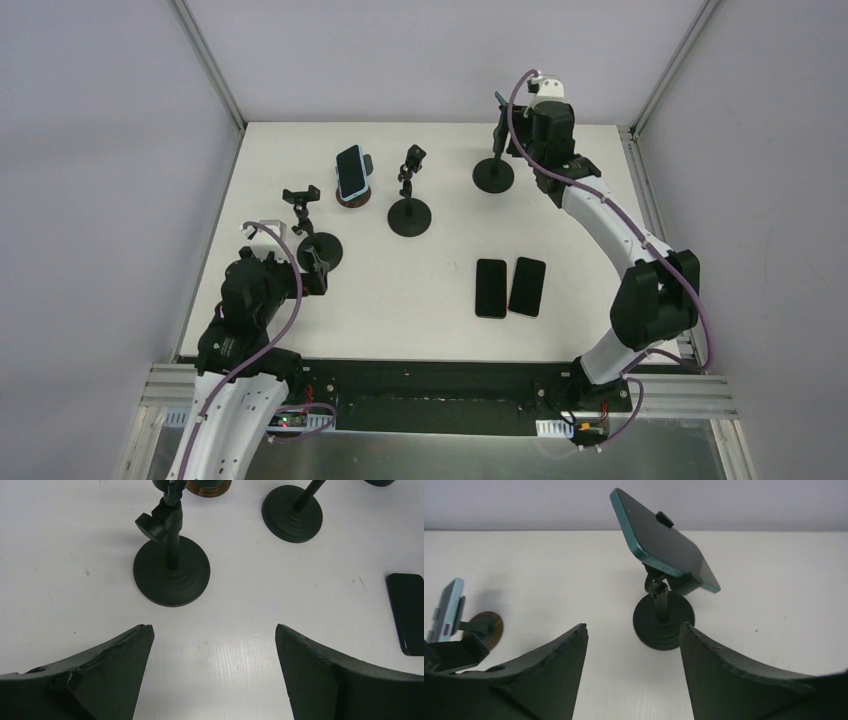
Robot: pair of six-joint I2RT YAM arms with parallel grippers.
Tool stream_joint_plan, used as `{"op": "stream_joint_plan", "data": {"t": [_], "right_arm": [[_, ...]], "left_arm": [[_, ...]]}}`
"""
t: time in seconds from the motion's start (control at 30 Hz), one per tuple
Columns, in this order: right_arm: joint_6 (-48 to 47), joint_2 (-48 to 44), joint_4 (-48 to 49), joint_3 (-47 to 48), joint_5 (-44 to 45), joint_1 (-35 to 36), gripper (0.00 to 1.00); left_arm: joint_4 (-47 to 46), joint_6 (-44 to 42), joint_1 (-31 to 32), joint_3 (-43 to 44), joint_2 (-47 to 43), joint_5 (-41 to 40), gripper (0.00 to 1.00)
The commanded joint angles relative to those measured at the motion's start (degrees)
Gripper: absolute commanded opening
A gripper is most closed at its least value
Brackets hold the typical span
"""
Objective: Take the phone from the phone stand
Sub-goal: Move the phone stand with the phone to the center of the board.
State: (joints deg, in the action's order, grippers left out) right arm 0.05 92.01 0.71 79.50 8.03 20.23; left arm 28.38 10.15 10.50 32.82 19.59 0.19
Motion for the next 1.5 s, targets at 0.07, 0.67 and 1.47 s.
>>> {"op": "stream_joint_plan", "data": {"t": [0.07,0.67,1.47], "right_arm": [[-25.02,5.89,-1.03,11.06,-3.28,-0.27,0.68],[-35.39,16.32,-11.68,25.46,-1.91,-1.02,0.29],[-34.12,-7.04,-12.89,16.81,14.53,12.14,0.00]], "left_arm": [[-0.96,1.04,0.13,0.17,0.77,3.58,0.95],[-0.96,0.13,0.13,0.23,1.38,4.23,0.96],[-1.12,1.23,0.13,0.67,0.69,5.02,0.96]]}}
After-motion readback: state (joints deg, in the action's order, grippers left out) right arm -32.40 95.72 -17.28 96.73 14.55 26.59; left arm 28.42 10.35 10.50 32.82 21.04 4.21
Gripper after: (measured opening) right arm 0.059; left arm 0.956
